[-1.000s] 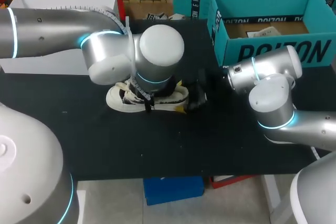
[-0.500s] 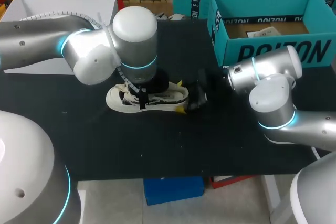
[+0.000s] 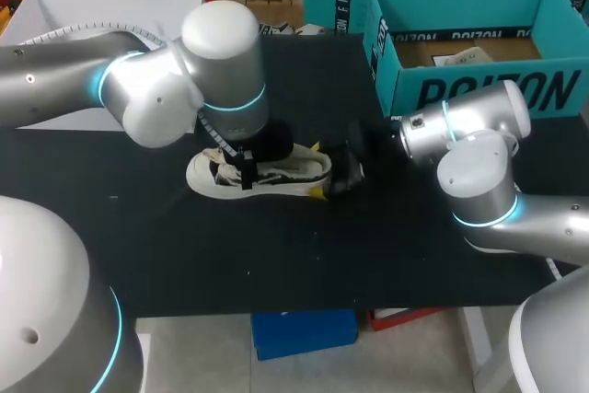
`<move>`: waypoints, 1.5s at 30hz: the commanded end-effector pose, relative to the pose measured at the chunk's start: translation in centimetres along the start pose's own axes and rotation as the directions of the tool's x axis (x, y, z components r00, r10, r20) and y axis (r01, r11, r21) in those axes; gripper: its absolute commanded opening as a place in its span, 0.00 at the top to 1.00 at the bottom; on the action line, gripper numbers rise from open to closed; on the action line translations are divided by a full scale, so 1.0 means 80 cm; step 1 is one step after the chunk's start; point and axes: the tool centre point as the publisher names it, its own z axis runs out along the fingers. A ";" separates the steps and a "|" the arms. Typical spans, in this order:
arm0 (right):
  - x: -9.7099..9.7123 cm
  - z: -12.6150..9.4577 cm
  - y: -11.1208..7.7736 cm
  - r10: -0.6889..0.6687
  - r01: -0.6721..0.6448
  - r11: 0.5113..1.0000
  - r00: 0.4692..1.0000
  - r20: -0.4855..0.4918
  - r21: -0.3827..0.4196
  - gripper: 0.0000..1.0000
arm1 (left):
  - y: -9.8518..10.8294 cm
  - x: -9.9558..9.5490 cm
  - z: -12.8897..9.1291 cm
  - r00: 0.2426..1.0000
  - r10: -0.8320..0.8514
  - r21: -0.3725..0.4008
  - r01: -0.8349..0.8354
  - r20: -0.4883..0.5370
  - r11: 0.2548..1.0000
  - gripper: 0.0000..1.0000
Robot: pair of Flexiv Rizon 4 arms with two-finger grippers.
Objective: Take the shoe out of the shoebox, open the shoe tongue, remove and reinsert the insole, then place the shoe into the shoebox
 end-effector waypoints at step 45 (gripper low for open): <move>-0.002 -0.005 -0.006 0.001 -0.001 1.000 1.000 -0.001 0.002 1.00 | -0.009 0.000 -0.043 0.996 0.001 0.147 0.012 -0.086 0.989 1.00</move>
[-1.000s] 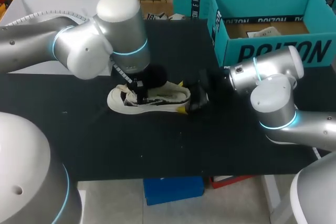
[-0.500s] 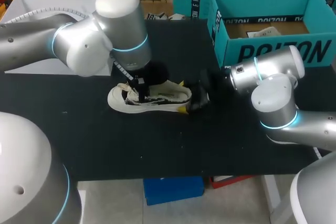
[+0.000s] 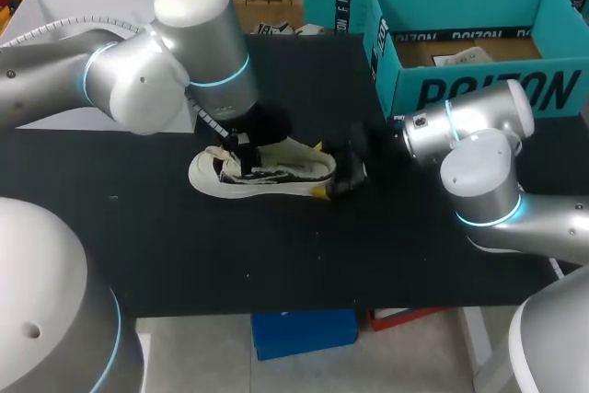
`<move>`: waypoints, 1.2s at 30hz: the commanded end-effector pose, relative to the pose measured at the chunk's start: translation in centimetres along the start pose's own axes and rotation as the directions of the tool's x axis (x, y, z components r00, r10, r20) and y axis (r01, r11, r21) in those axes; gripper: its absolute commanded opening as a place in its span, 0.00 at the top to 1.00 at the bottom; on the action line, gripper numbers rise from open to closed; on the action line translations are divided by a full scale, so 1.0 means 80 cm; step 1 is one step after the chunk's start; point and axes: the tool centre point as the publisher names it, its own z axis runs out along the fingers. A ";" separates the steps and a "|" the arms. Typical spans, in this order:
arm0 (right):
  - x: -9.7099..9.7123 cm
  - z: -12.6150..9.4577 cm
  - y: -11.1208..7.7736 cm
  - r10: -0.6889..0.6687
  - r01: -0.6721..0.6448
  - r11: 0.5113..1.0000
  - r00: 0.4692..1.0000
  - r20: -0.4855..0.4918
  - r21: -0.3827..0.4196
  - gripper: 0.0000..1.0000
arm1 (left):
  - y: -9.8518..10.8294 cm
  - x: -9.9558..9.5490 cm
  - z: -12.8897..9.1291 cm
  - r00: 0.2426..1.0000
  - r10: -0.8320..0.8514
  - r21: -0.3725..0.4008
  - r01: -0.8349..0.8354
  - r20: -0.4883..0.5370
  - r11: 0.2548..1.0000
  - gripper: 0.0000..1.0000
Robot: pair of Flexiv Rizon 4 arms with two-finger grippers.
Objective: Take the shoe out of the shoebox, open the shoe tongue, remove and reinsert the insole, then place the shoe into the shoebox
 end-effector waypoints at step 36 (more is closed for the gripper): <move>-0.002 0.000 -0.005 0.002 -0.002 1.000 1.000 0.000 0.001 1.00 | -0.003 0.003 -0.025 0.999 0.006 0.104 -0.001 -0.047 0.995 1.00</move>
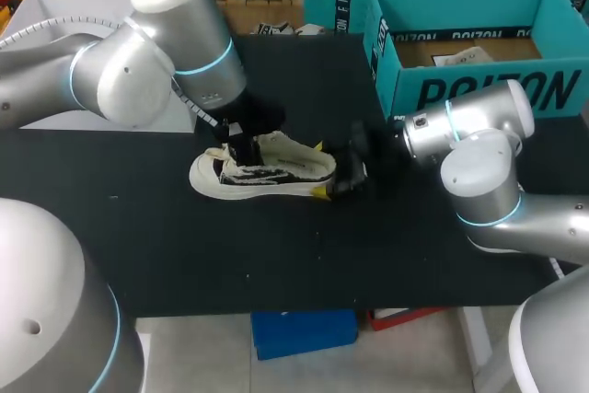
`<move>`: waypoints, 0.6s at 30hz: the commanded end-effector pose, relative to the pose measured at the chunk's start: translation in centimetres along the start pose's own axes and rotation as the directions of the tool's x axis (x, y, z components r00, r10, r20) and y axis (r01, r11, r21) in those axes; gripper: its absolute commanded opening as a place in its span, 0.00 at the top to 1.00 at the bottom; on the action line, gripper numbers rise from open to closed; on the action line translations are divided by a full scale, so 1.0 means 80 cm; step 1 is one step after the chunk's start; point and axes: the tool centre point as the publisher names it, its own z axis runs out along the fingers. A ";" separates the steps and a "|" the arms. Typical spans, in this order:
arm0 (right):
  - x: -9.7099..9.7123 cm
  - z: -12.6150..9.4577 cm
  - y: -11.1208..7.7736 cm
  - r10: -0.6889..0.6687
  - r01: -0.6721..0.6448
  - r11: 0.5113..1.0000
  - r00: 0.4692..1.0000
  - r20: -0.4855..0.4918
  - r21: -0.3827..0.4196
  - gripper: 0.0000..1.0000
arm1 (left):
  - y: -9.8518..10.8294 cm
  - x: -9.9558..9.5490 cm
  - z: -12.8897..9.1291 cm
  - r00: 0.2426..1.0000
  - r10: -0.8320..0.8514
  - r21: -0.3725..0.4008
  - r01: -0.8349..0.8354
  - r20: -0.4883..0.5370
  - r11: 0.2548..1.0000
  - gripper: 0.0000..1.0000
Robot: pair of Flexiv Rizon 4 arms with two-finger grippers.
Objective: Take the shoe out of the shoebox, open the shoe tongue, remove and reinsert the insole, then place the shoe into the shoebox
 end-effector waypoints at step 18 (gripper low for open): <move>-0.002 0.001 -0.003 0.002 -0.002 1.000 1.000 0.000 0.001 1.00 | 0.004 0.005 -0.016 1.000 0.003 0.071 -0.001 -0.025 0.997 1.00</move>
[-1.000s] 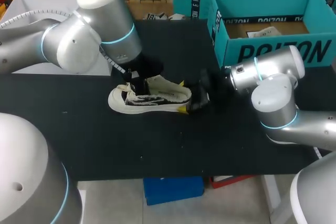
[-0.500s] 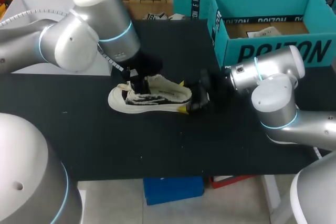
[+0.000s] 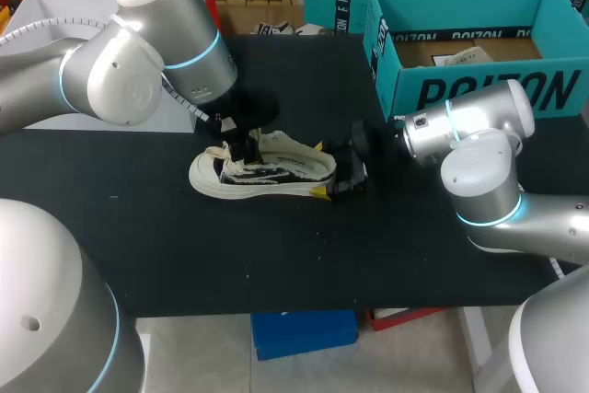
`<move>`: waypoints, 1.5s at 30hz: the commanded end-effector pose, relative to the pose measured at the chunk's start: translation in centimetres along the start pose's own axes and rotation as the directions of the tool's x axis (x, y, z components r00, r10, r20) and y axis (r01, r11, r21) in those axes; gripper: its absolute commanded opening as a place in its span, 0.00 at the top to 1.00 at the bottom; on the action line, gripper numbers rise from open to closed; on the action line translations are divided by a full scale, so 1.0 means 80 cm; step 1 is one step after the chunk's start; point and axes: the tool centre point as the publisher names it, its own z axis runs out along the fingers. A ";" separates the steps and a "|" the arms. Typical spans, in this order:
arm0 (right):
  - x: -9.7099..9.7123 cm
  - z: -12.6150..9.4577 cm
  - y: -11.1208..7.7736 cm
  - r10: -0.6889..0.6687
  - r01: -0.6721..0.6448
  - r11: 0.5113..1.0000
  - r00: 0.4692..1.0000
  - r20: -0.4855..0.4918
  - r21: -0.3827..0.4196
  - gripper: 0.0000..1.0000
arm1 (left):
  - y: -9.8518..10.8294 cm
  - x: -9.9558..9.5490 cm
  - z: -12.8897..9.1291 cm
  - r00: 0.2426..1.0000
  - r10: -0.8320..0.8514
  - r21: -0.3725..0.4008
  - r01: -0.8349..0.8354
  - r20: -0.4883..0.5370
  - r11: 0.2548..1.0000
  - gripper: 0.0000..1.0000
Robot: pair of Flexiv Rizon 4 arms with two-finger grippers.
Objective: Take the shoe out of the shoebox, open the shoe tongue, remove and reinsert the insole, then place the shoe into the shoebox
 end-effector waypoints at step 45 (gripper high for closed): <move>-0.002 0.001 -0.004 0.002 -0.002 1.000 1.000 0.000 0.001 1.00 | -0.108 0.029 0.001 0.974 0.221 -0.066 -0.224 -0.046 0.972 0.19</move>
